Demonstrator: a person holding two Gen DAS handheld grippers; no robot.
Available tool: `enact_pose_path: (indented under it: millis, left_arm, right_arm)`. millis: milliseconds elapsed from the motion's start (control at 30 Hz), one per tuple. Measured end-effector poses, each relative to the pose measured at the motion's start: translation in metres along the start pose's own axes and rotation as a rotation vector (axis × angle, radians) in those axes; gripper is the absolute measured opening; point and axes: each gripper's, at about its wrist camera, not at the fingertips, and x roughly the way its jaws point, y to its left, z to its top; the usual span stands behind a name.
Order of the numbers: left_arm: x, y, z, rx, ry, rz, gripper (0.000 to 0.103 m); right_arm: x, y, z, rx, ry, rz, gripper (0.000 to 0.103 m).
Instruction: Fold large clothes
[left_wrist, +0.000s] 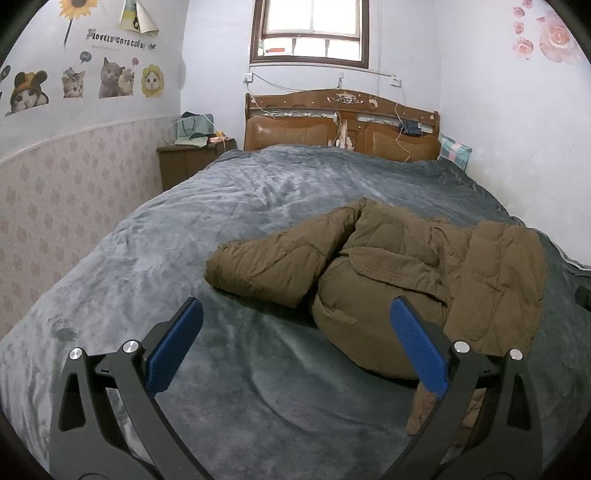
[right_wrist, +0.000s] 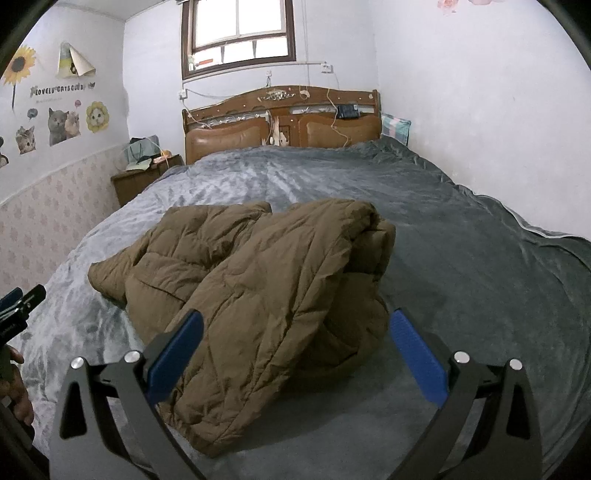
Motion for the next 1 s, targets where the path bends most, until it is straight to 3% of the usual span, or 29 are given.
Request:
enact_pose_path:
  millis: [1000]
  left_arm:
    - [0.0043, 0.0049, 0.0013, -0.017, 0.002, 0.007, 0.100]
  right_arm:
    - [0.0037, 0.0056, -0.0024, -0.022, 0.012, -0.019, 0.101]
